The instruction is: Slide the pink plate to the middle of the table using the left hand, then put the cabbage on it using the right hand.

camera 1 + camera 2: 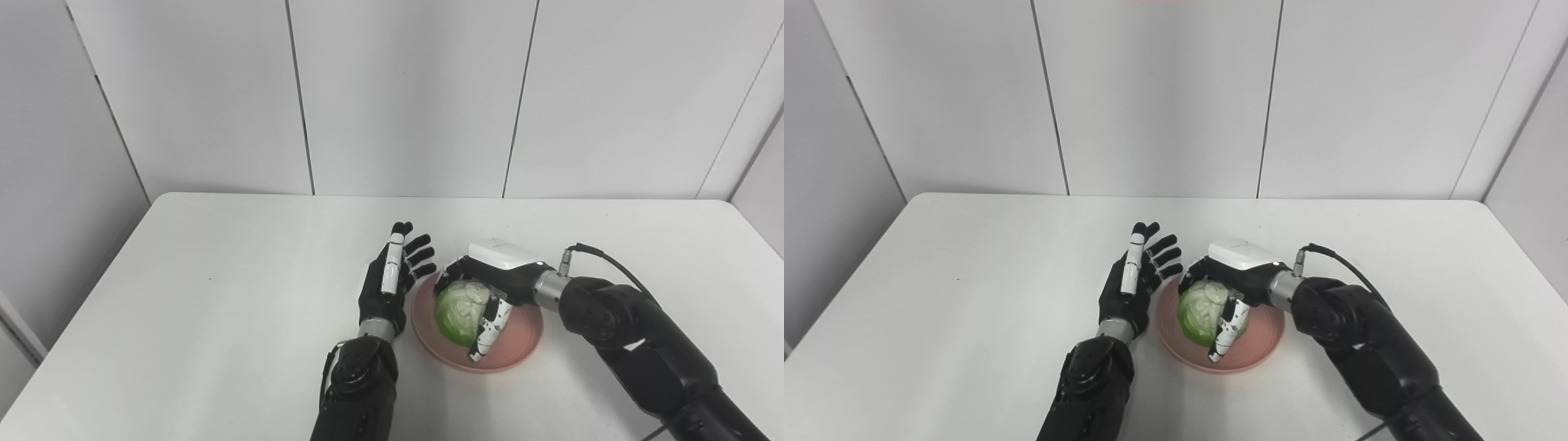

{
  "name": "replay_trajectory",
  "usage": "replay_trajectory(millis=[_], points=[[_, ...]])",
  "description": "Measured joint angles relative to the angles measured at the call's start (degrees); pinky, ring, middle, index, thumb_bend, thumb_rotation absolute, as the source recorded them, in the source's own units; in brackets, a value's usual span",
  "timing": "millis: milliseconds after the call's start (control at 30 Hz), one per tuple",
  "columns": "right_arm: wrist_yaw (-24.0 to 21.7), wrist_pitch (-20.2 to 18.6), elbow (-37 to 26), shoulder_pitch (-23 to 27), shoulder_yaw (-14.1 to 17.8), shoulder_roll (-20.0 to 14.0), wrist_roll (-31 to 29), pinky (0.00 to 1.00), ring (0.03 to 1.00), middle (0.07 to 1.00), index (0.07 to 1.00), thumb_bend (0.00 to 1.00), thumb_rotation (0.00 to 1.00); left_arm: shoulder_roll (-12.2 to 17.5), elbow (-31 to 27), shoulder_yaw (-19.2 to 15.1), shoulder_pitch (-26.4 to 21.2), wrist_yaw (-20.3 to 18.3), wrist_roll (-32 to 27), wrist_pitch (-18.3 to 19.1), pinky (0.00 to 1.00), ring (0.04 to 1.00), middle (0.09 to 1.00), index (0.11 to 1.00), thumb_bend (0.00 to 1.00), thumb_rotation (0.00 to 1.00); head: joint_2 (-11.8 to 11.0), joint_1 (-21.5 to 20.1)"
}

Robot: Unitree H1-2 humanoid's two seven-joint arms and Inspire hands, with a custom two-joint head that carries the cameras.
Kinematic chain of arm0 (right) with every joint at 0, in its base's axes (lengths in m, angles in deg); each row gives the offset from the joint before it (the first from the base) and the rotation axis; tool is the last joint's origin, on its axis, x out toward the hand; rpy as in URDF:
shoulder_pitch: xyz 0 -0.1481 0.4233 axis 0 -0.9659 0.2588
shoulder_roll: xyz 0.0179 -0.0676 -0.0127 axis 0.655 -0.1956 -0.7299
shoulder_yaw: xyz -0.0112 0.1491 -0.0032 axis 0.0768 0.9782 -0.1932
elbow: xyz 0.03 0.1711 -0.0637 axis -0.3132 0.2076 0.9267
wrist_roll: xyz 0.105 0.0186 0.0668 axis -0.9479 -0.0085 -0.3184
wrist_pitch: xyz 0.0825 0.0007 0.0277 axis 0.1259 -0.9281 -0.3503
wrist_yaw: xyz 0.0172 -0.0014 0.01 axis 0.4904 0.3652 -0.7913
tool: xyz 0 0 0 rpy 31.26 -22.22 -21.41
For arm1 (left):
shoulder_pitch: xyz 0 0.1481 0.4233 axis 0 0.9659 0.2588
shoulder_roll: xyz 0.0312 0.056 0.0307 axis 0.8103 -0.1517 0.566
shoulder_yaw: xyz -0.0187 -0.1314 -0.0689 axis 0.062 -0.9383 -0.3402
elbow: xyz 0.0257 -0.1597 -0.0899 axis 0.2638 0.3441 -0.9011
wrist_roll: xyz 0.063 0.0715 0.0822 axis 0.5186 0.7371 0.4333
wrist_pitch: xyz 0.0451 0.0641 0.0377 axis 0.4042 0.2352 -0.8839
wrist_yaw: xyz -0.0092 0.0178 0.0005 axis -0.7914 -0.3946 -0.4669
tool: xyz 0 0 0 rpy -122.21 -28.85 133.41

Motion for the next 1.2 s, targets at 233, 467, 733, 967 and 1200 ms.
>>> replay_trajectory(millis=[233,467,733,967,1200], points=[[-5.22,-0.87,-2.86,-0.03,-0.56,-2.25,-0.55,0.88,0.899,0.839,0.769,1.0,0.36,0.22,-1.02,-0.14,0.41,0.0,0.02,0.88,0.69,0.767,0.781,0.842,0.61,0.85,-0.17,-0.52],[-2.51,-0.22,-7.4,-3.5,2.24,-2.78,-1.53,0.98,0.926,0.854,0.824,0.9,0.41,0.57,-2.26,0.39,1.01,-0.1,0.15,1.73,0.68,0.774,0.789,0.843,0.62,0.86,-0.26,-0.62],[20.76,4.04,-12.21,-11.25,14.88,4.92,-3.57,0.9,0.841,0.815,0.863,0.77,0.53,2.24,-3.91,1.81,2.56,-0.82,0.46,1.52,0.74,0.793,0.792,0.84,0.64,0.85,-0.35,-0.7],[33.75,6.3,-9.68,-15.22,26.65,16.47,-17.54,0.78,0.76,0.779,0.944,0.65,0.8,3.9,-5.06,4.79,5.37,-0.38,5.96,-3.25,0.92,0.891,0.872,0.861,0.62,0.88,-0.18,-0.17],[35.72,3.68,-7.14,-17.47,33.63,23.11,-35.87,0.83,0.824,0.86,0.96,0.7,0.81,3.63,-1.23,5.17,5.88,6.36,12.31,-13.07,1.0,0.969,0.94,0.901,0.57,0.89,-0.09,-0.27]])
